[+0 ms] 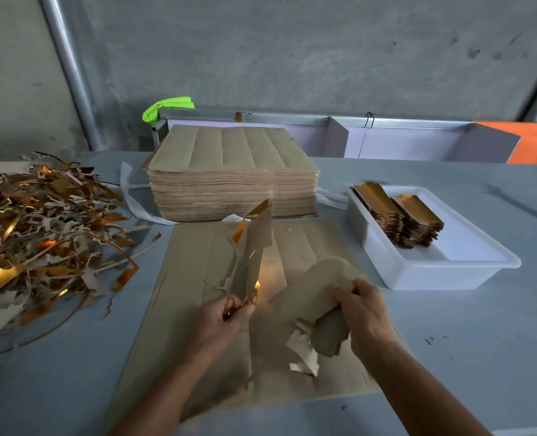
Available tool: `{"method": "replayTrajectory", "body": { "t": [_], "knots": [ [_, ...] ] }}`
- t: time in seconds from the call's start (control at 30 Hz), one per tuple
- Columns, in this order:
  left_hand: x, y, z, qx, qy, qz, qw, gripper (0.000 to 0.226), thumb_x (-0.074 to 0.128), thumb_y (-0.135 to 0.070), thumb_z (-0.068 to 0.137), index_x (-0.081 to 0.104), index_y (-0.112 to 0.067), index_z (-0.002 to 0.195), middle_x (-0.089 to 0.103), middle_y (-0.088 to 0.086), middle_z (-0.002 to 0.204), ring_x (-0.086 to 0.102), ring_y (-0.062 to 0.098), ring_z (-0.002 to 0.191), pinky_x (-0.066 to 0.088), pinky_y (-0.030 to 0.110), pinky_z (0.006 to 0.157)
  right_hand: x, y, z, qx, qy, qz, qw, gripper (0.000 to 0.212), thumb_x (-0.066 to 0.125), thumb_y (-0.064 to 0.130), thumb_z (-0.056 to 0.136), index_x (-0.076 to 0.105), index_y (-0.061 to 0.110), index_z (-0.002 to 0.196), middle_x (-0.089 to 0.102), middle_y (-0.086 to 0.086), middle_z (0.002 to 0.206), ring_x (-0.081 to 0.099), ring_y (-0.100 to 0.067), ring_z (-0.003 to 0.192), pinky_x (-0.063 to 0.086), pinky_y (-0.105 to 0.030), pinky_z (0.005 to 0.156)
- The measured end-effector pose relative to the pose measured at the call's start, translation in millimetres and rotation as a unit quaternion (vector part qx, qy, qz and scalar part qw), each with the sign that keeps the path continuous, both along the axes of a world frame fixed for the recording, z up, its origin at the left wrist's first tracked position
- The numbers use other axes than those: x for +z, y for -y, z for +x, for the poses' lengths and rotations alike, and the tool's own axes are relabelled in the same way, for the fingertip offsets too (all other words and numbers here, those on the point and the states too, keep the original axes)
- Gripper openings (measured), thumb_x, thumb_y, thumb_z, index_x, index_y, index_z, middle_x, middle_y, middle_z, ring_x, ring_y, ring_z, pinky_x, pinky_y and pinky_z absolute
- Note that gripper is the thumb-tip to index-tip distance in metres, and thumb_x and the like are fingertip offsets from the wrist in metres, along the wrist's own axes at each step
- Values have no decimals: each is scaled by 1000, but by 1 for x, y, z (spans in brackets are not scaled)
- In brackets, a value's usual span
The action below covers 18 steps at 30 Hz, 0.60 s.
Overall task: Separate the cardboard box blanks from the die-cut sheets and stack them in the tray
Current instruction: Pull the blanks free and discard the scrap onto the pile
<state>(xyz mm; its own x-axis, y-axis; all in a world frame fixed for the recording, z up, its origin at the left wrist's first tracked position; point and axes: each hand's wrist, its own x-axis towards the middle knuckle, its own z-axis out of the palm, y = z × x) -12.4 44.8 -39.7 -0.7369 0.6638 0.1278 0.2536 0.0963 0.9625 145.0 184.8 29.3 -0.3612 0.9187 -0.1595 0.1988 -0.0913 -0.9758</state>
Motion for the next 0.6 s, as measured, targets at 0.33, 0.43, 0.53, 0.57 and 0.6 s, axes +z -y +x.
{"method": "replayTrajectory", "body": {
  "t": [0.33, 0.43, 0.53, 0.57, 0.6],
  "knots": [
    [6, 7, 5, -27, 24, 22, 999, 27, 59, -20, 91, 59, -17, 64, 40, -9, 50, 34, 3, 48, 30, 15, 47, 14, -27, -1, -121, -77, 43, 989, 5, 52, 11, 92, 50, 12, 97, 55, -8, 92, 53, -20, 80, 47, -37, 68],
    [9, 9, 6, -34, 36, 30, 998, 22, 53, -18, 95, 63, -11, 75, 41, -9, 51, 34, 2, 47, 29, 16, 45, 25, -40, 3, -116, -21, 137, 983, 19, 43, 5, 94, 43, 9, 112, 50, -8, 105, 48, -23, 92, 44, -40, 73],
    [11, 9, 8, -34, 30, 31, 998, 20, 53, -15, 95, 62, -13, 78, 45, -9, 52, 36, 0, 47, 29, 15, 44, 33, -46, 7, -42, 27, 253, 966, 36, 35, -1, 96, 37, 8, 130, 47, -9, 108, 48, -26, 94, 45, -36, 67],
    [11, 9, 9, -34, 25, 30, 999, 19, 54, -15, 94, 62, -13, 77, 45, -9, 52, 36, 1, 47, 30, 15, 45, 35, -45, 4, 15, 76, 285, 956, 39, 36, -3, 95, 38, 9, 132, 51, -13, 107, 51, -30, 93, 48, -40, 67],
    [11, 9, 9, -36, 20, 29, 999, 19, 55, -15, 94, 62, -14, 76, 45, -9, 53, 36, 1, 48, 30, 16, 46, 37, -42, -2, 75, 153, 311, 935, 41, 38, -4, 93, 42, 9, 132, 55, -17, 108, 55, -34, 95, 50, -45, 73]
  ]
}}
